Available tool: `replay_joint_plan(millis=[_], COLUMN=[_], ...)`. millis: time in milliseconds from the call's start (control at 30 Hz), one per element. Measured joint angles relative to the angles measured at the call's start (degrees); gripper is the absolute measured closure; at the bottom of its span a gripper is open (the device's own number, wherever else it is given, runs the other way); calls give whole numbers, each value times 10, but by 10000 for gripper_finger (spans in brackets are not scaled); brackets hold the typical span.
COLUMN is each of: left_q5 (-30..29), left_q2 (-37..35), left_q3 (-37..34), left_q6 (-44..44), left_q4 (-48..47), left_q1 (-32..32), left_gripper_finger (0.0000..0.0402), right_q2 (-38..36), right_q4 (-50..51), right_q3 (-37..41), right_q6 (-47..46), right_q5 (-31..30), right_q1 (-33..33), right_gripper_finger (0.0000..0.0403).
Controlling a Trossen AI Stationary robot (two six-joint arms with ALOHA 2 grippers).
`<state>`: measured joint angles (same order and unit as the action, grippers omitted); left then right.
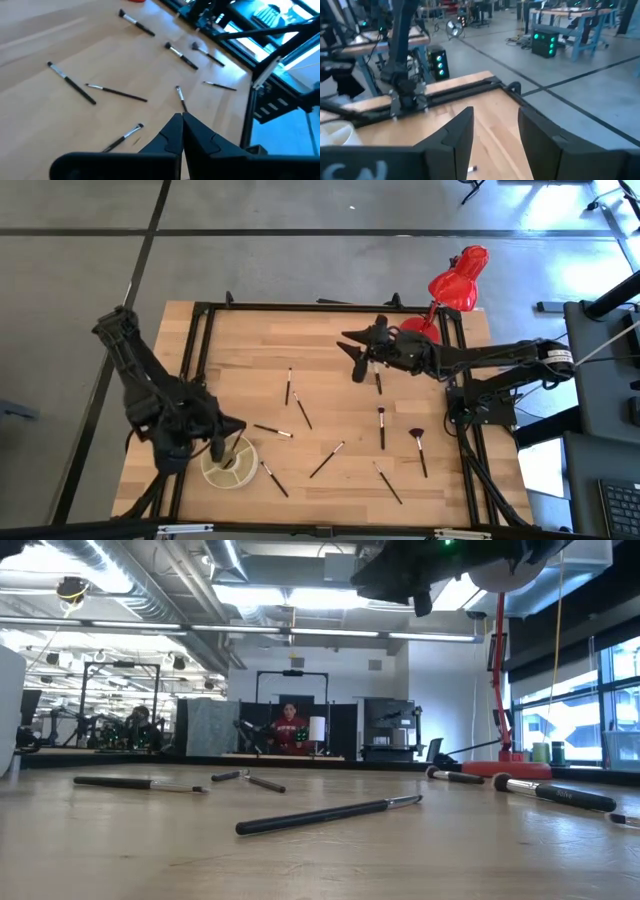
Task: Put items in baskets/containers
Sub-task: Put the black eyeshadow brush into the white organizer
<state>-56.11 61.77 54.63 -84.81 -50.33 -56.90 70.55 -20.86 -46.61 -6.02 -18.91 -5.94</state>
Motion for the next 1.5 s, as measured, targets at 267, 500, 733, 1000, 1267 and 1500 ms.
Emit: replay_joint_plan(millis=[267, 500, 733, 1000, 1267, 1500], left_q5=[-7, 47, 85, 167, 261, 430], left_q2=[5, 54, 76, 46, 35, 131], left_q3=[0, 0, 0, 0, 0, 0], left_q6=[-20, -16, -16, 45, 228, 516], left_q4=[4, 4, -7, -25, -60, 119], left_q1=[-37, -47, -39, 8, 197, 373], left_gripper_finger=[398, 398, 395, 319, 249, 254], right_q2=[48, 59, 59, 57, 47, 20], right_q4=[-93, -120, -127, -154, -80, 57], right_q3=[0, 0, 0, 0, -43, -85], right_q6=[-2, -12, -27, -47, -40, -19], right_q5=[29, 67, 72, 113, 121, 113], right_q1=[-20, -34, -28, -13, 22, 50], right_gripper_finger=[250, 250, 250, 250, 250, 250])
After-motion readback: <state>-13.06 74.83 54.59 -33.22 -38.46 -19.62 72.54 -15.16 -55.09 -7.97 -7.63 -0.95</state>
